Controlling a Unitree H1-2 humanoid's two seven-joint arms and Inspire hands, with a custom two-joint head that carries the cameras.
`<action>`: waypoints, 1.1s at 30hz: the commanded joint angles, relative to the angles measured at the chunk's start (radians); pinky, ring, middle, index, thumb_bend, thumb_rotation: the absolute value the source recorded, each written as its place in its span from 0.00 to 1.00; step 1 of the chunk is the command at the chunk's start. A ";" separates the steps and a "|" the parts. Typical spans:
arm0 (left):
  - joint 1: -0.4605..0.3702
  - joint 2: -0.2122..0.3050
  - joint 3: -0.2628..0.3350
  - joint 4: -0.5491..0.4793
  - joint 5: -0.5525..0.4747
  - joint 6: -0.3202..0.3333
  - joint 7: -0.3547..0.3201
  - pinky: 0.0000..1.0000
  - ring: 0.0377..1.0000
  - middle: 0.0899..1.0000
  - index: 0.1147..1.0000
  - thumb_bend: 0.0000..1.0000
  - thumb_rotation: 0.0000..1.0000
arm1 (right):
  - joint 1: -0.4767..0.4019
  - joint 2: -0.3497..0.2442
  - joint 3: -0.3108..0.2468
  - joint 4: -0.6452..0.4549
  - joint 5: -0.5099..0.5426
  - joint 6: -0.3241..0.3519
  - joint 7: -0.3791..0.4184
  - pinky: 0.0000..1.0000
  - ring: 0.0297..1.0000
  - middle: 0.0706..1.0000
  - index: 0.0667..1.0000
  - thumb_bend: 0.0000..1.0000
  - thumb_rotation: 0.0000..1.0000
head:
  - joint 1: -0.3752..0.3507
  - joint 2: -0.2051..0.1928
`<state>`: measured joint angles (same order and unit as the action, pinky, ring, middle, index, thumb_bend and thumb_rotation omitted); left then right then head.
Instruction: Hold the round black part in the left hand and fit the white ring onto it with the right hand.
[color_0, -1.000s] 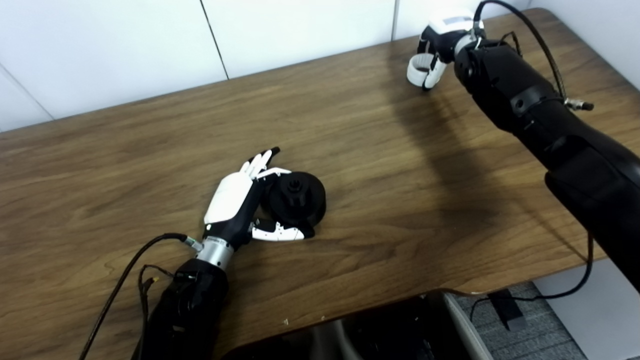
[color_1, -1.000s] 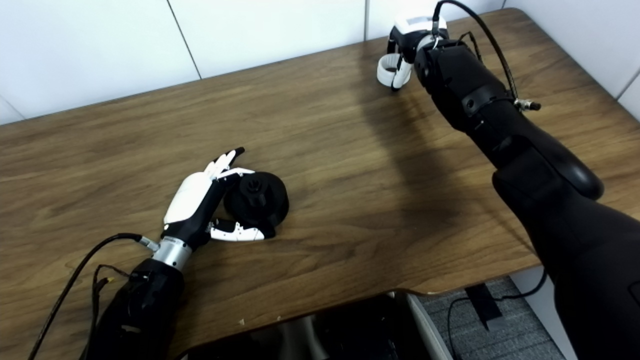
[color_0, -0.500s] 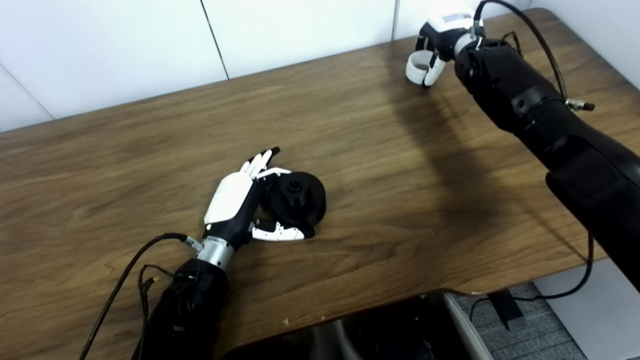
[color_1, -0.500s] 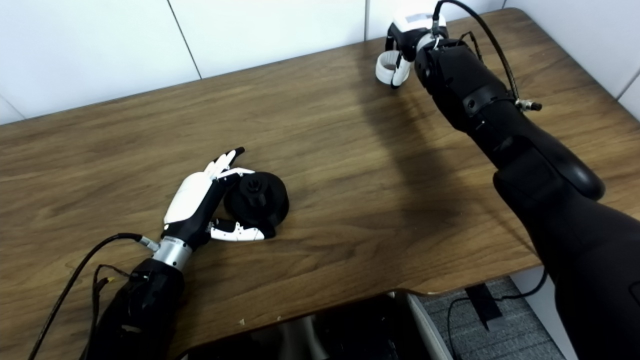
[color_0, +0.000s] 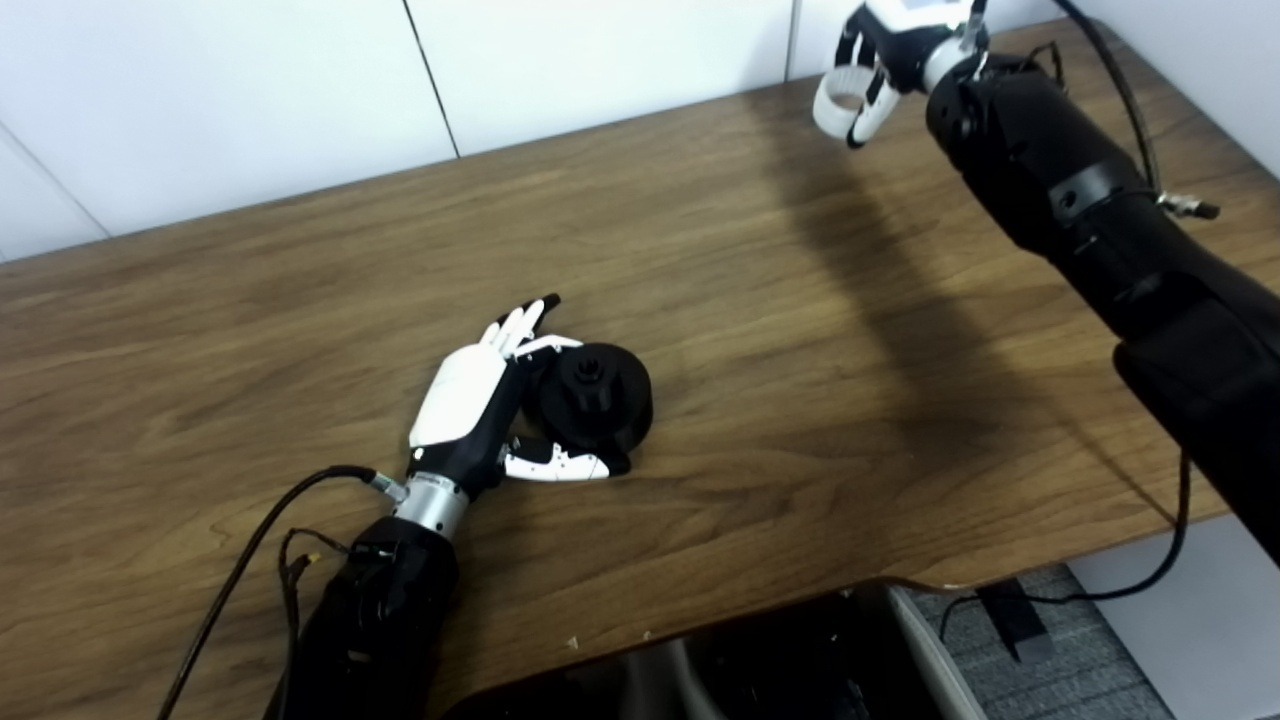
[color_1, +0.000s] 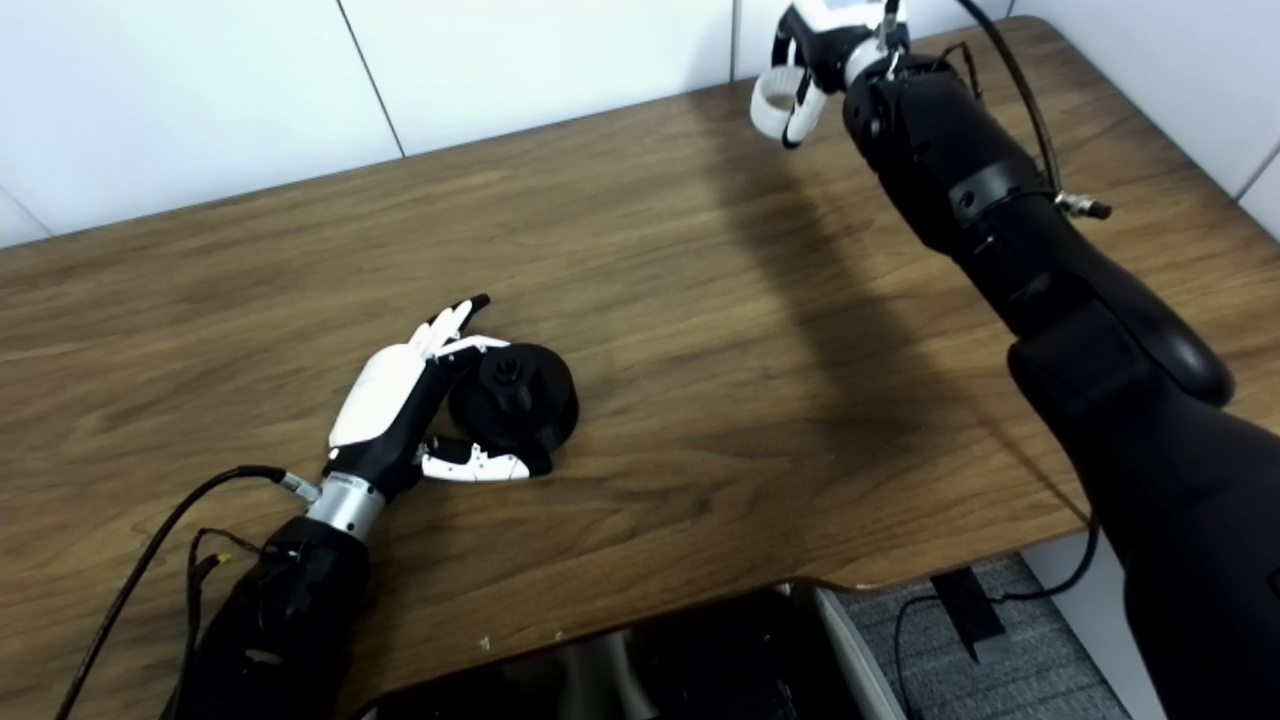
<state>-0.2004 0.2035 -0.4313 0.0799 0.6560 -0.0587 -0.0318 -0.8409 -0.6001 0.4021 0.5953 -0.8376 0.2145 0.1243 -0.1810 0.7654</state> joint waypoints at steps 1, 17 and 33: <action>0.008 0.031 -0.005 0.032 0.046 0.015 -0.015 1.00 1.00 1.00 0.62 1.00 0.33 | -0.051 -0.039 -0.024 -0.073 -0.005 0.010 0.012 0.81 0.73 0.57 0.47 0.54 0.14 | -0.001 0.001; 0.002 0.030 -0.008 0.043 0.042 0.008 -0.010 1.00 1.00 1.00 0.62 0.99 0.35 | -0.024 -0.090 -0.062 -0.231 -0.039 0.009 0.076 0.79 0.70 0.54 0.46 0.52 0.14 | -0.007 0.000; -0.021 -0.005 -0.028 0.045 0.063 0.038 -0.008 1.00 1.00 1.00 0.61 0.99 0.36 | -0.003 -0.122 -0.081 -0.231 -0.024 -0.032 0.070 0.83 0.70 0.53 0.46 0.52 0.14 | 0.207 0.045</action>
<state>-0.2100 0.1876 -0.4437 0.0931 0.6596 -0.0512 -0.0175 -0.7914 -0.6825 0.3453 0.3918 -0.8640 0.2083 0.2095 0.0244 0.8099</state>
